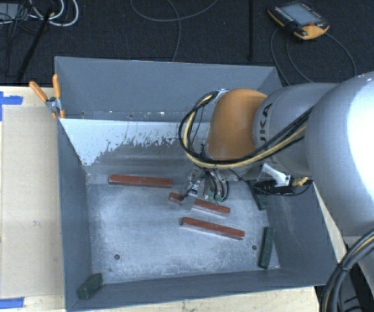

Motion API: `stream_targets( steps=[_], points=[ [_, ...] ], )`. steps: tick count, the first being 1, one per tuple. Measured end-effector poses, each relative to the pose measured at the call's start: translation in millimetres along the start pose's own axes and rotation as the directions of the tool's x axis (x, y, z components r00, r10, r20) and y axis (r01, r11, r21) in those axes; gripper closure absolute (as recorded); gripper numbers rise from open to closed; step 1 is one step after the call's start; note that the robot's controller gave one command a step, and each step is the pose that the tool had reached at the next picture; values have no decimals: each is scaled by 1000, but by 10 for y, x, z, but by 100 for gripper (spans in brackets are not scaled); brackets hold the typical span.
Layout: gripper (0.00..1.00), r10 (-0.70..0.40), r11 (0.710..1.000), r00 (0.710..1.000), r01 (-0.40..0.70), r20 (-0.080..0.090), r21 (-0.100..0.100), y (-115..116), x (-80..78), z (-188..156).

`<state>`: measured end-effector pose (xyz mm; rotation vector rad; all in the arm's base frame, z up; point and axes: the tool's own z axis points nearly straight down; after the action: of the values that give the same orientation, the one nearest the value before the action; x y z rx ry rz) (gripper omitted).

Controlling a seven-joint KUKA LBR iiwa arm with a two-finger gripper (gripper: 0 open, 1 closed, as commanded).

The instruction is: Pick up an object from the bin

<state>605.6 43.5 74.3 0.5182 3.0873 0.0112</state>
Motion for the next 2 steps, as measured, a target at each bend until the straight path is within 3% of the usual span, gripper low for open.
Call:
stream_targets(
  steps=[1,2],
  points=[
    [100,-5,1000,1000,5,-7,9,-34,-64,3],
    [100,89,996,996,-89,6,2,-121,373,-2]
  ],
)
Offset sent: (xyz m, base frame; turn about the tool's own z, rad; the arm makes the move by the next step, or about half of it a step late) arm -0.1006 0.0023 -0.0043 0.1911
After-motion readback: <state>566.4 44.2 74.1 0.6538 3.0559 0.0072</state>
